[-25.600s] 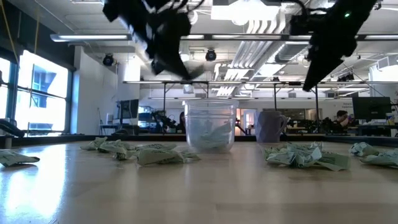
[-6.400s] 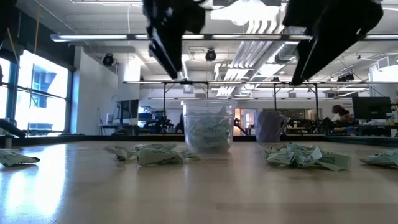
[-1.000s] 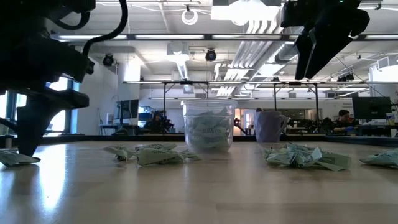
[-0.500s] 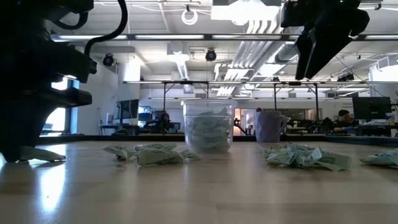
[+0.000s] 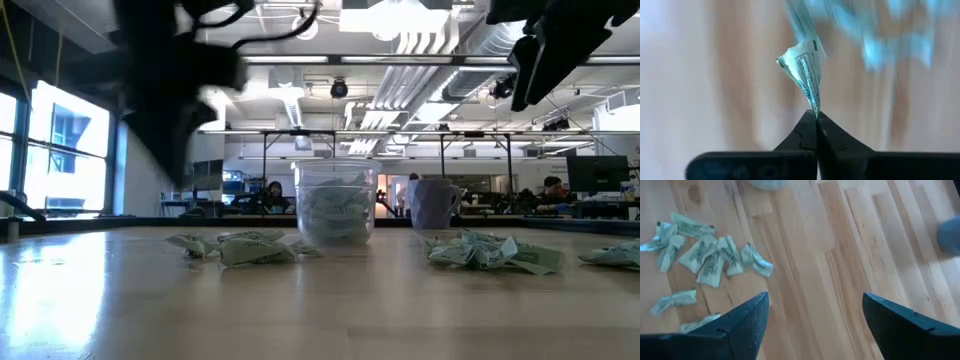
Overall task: Pick and place Stevia / Truvia into bins
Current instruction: Put the green stevia packet into the transparent bin
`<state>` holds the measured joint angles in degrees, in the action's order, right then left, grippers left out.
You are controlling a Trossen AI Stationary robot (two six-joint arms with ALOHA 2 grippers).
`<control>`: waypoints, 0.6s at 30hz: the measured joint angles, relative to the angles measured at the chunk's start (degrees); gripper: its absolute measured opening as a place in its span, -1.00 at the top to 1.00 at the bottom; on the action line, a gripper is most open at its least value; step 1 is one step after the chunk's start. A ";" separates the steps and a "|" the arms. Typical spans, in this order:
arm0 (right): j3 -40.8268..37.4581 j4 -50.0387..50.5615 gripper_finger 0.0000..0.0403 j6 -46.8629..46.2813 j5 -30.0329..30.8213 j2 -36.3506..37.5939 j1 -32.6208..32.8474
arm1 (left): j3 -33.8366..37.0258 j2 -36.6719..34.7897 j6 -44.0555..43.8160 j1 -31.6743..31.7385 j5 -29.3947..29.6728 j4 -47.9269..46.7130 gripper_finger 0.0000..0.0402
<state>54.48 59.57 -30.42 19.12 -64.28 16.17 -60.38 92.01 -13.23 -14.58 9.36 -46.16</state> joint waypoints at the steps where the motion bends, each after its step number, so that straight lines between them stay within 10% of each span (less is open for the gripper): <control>1: 0.00 0.57 -0.53 -0.97 0.02 0.27 0.53 | -1.97 -0.03 1.72 1.55 0.88 0.45 0.89; 18: 0.00 2.31 -0.52 -7.31 6.00 0.73 7.63 | -21.45 13.67 8.16 16.91 -5.71 9.76 0.85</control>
<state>54.48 61.88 -37.73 25.12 -63.55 23.79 -81.82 105.68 -5.06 2.33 3.65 -36.40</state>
